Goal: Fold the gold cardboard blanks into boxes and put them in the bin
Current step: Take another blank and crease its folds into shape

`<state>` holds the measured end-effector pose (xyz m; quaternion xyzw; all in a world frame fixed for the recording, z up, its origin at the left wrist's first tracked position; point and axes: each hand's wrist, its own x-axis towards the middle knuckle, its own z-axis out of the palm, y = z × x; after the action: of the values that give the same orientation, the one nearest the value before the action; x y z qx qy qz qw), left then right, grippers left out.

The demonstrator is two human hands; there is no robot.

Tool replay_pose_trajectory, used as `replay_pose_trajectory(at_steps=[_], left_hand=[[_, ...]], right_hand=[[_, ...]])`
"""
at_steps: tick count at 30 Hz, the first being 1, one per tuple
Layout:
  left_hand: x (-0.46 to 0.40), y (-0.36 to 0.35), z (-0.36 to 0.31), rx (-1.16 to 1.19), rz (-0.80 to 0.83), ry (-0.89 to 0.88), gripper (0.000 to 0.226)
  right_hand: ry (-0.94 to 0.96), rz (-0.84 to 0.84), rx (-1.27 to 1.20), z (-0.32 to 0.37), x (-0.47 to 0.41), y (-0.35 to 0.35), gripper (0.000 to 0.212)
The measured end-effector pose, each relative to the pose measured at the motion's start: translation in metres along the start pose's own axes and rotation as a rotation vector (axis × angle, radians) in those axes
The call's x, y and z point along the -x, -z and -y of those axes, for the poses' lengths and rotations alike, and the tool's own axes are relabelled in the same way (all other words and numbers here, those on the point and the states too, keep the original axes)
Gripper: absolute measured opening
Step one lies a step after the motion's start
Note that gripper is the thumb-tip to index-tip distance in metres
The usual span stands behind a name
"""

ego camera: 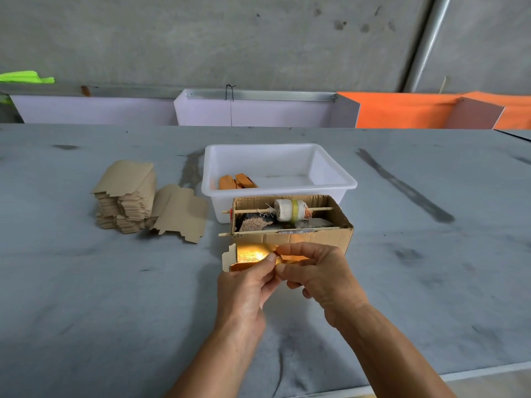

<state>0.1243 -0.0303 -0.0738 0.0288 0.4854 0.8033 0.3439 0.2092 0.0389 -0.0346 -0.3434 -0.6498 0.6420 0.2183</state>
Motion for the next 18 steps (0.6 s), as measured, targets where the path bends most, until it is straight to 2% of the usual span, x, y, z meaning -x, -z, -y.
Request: replay_pose_trajectory(at_steps=[18], left_hand=[[0.002, -0.007, 0.001, 0.012, -0.166, 0.061, 0.012]], right_hand=[[-0.001, 0.018, 0.196, 0.0, 0.0, -0.012, 0.022]])
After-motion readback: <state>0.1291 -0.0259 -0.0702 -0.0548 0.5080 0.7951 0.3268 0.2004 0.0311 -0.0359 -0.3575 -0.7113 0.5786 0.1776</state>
